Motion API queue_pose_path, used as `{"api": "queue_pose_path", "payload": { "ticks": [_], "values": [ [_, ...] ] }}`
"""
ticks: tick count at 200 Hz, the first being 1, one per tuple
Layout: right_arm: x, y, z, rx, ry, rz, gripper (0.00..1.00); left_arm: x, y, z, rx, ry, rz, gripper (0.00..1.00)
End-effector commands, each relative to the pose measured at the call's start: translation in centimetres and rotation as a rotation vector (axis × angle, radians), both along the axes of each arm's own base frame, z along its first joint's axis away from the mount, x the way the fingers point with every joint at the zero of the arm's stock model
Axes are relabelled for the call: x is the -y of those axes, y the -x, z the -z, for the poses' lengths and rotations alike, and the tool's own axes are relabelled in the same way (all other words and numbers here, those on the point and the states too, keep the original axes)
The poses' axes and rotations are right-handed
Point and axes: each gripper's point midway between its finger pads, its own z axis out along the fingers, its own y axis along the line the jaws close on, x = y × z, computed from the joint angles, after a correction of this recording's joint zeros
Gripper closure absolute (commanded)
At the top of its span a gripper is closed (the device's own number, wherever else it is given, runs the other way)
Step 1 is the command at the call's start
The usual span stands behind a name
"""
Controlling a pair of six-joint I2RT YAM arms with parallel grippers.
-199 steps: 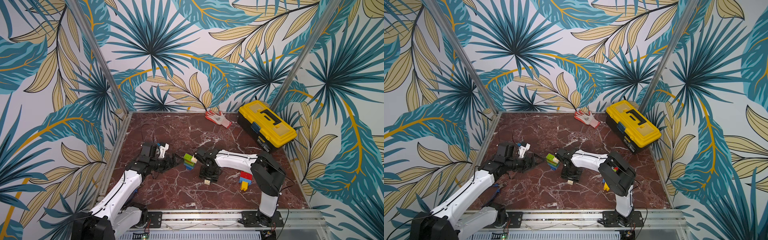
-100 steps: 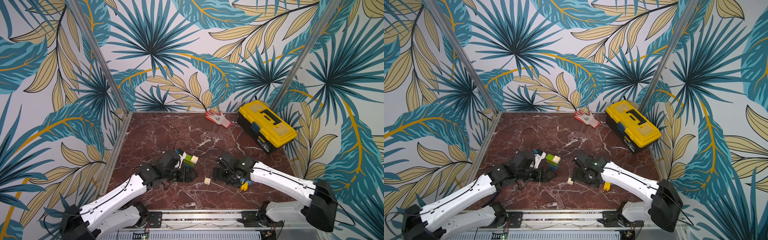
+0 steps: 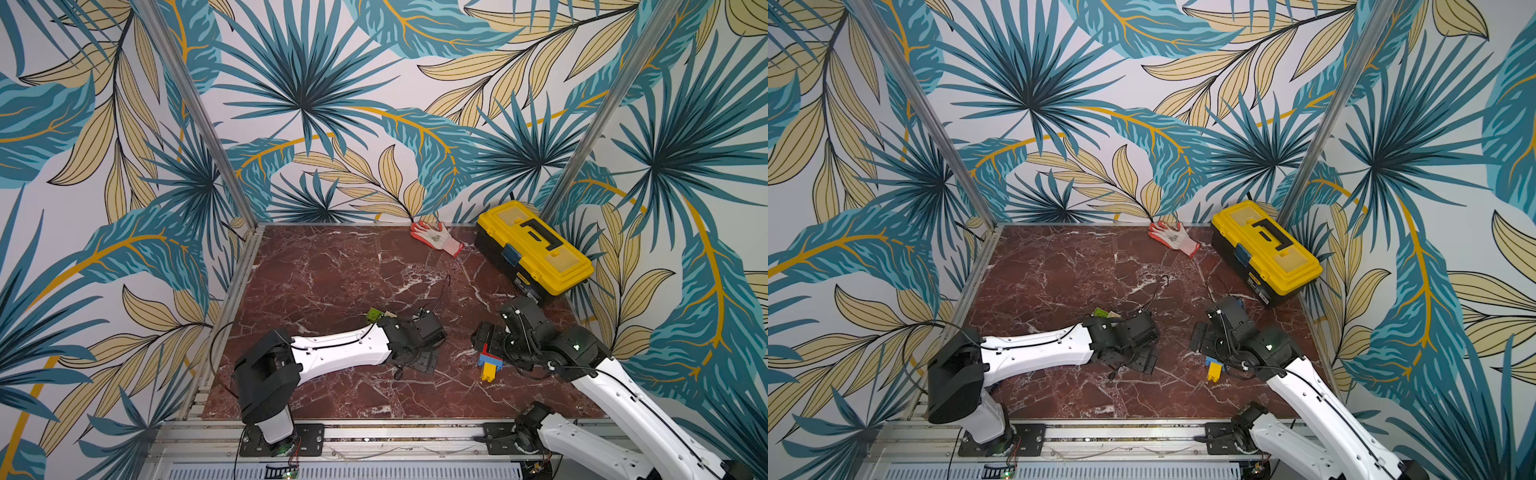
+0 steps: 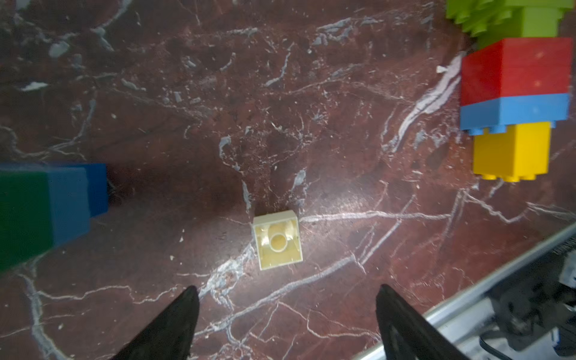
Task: Assemble a carrot with lego
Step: Pick up the lego brick from the center of the board.
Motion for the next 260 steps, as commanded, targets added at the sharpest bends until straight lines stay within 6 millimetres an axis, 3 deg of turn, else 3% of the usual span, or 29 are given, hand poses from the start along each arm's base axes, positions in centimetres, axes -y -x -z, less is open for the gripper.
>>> {"api": "queue_pose_path", "payload": {
  "ticks": [1, 40, 85, 106, 260],
  "values": [
    [1.0, 0.9, 0.5, -0.036, 0.041, -0.016, 0.01, -0.1, -0.8, 0.5, 0.014, -0.062, -0.016, 0.15],
    [1.2, 1.0, 1.2, -0.052, 0.013, 0.0, 0.03, 0.5, -0.9, 1.7, -0.03, -0.076, -0.038, 0.27],
    [1.5, 1.1, 1.6, -0.057, -0.003, 0.013, 0.03, 0.4, -0.7, 2.9, -0.066, -0.095, -0.053, 0.32],
    [1.5, 1.2, 1.8, -0.062, -0.006, 0.018, 0.04, 0.6, -0.8, 3.3, -0.077, -0.097, -0.054, 0.39],
    [1.8, 1.6, 2.4, -0.071, -0.028, 0.035, 0.05, 1.1, -0.8, 5.0, -0.122, -0.118, -0.052, 0.57]
  ]
}}
